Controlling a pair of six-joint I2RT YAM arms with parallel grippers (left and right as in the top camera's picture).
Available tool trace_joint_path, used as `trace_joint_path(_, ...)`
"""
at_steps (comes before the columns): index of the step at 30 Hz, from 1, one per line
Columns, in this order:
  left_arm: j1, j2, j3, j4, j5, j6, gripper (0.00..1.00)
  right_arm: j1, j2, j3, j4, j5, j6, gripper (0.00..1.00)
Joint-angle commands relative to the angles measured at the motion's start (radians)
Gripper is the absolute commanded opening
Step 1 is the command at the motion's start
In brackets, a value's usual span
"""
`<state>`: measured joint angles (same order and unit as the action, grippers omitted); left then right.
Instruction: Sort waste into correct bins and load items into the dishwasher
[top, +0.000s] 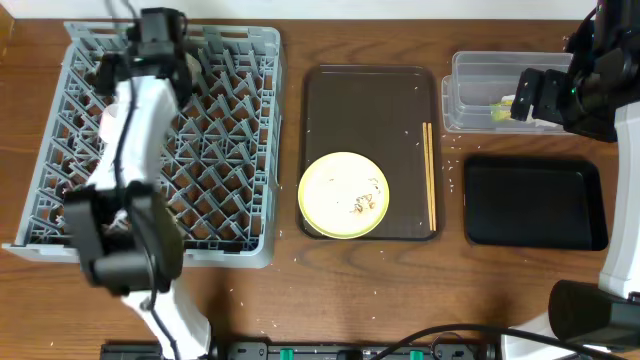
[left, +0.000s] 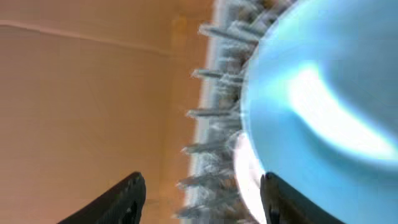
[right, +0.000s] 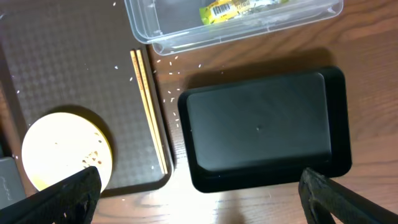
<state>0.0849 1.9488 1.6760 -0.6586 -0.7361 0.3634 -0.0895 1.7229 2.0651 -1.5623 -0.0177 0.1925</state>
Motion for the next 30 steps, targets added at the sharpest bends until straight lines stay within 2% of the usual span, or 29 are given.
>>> trace_joint_path(1, 0.051, -0.109, 0.012, -0.040, 0.416, -0.167, 0.61, -0.001, -0.023, 0.001, -0.001, 0.006, -0.014, 0.99)
trace_joint_path(5, 0.064, -0.146, 0.012, -0.029, 0.563, -0.167, 0.60, -0.001, -0.023, 0.001, -0.001, 0.006, -0.014, 0.99)
trace_joint_path(10, 0.060, -0.128, 0.012, -0.021, 0.871, -0.167, 0.60, -0.001, -0.023, 0.001, -0.001, 0.006, -0.014, 0.99)
trace_joint_path(12, 0.057, -0.110, 0.012, -0.022, 0.922, -0.167, 0.59, -0.001, -0.023, 0.001, -0.001, 0.006, -0.014, 0.99)
trace_joint_path(24, 0.058, 0.012, 0.011, -0.021, 0.861, -0.139, 0.54, -0.001, -0.023, 0.001, -0.001, 0.006, -0.014, 0.99)
trace_joint_path(30, 0.058, 0.066, 0.011, -0.019, 0.704, -0.137, 0.52, -0.001, -0.023, 0.001, -0.001, 0.006, -0.014, 0.99)
